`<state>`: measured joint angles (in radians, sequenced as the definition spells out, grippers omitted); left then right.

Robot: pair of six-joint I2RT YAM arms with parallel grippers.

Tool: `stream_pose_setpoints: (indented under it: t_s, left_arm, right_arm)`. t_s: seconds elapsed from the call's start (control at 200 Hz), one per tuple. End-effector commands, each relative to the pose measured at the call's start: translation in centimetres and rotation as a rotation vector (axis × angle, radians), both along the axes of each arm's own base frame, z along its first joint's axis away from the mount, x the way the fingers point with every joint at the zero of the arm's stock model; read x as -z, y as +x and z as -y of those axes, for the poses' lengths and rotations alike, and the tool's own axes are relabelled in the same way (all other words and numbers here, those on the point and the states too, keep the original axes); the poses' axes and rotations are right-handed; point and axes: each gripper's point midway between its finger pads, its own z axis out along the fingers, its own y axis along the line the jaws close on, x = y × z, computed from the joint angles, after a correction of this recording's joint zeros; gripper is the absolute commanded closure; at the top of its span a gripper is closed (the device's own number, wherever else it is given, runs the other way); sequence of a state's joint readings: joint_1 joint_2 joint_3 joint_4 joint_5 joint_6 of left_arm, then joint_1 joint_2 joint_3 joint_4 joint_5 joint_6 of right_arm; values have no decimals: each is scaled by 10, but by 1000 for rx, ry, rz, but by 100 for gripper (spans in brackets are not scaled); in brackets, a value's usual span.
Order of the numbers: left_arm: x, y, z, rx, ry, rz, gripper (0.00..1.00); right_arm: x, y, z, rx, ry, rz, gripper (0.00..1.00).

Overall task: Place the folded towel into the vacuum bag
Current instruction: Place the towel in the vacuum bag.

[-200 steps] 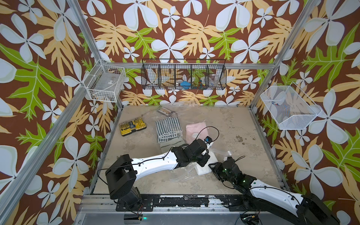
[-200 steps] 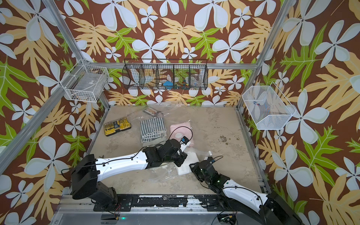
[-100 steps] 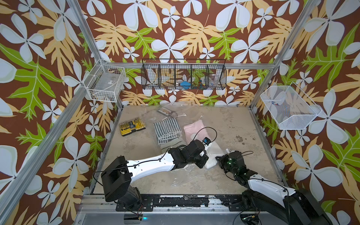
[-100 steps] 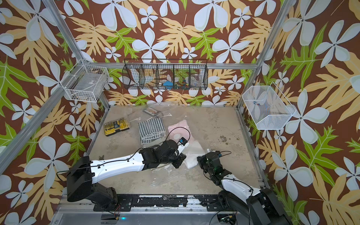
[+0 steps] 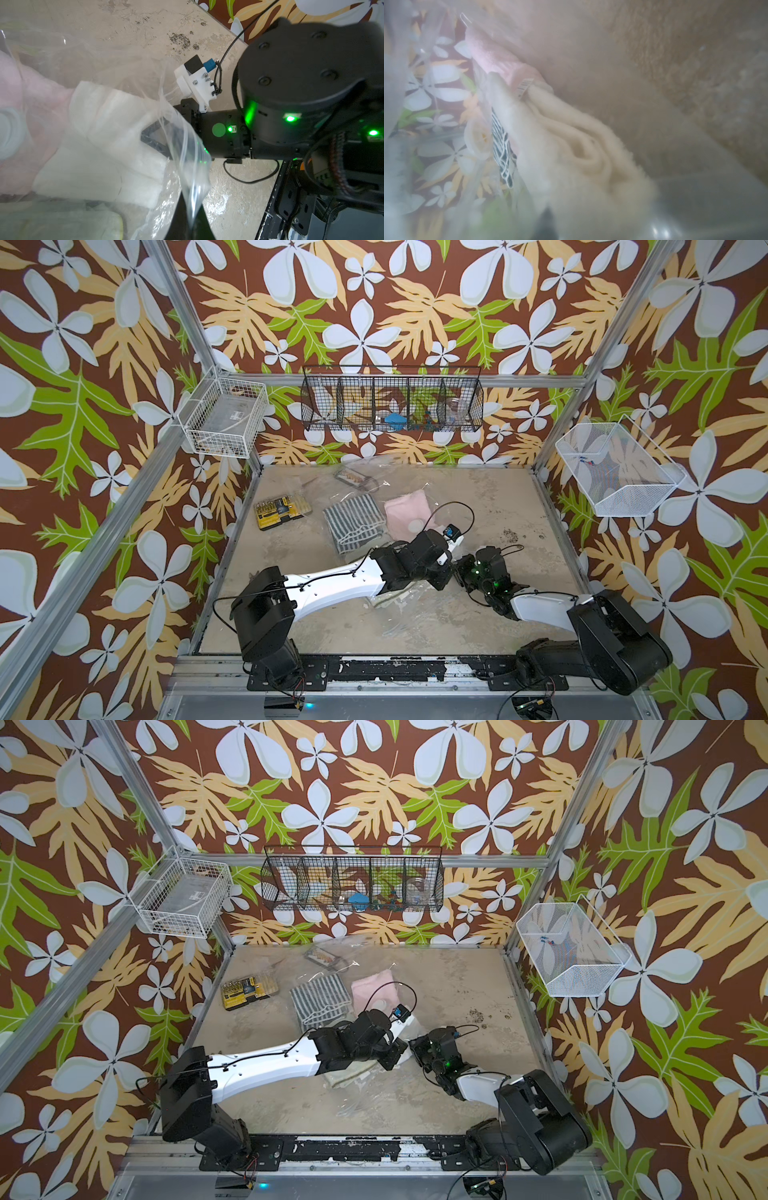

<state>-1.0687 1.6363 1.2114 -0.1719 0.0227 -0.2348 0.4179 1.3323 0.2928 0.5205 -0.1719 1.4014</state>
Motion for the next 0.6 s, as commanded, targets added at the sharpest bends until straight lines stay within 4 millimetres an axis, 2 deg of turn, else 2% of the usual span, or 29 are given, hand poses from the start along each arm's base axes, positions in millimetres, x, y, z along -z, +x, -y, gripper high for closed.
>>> stream_pose_setpoints:
  t_s: [0.0, 0.09, 0.195, 0.33, 0.48, 0.596]
  left_arm:
    - [-2, -4, 2, 21, -13, -4, 100]
    - [-4, -5, 7, 30, -40, -19, 100]
    - [-7, -9, 11, 43, -64, -40, 100]
    - [-5, -16, 5, 51, -73, -61, 100]
    - [4, -19, -5, 43, -50, -64, 100]
    - [9, -19, -8, 33, -41, -66, 100]
  right_arm:
    - [10, -24, -6, -86, -22, -37, 68]
    - [18, -33, -6, -89, -26, -58, 69]
    - [24, -28, -8, -77, -16, -65, 80]
    - [16, 3, -18, -65, 8, -18, 90]
    - [7, 43, -32, -59, 4, 37, 94]
    - [10, 62, -41, -70, -6, 53, 95]
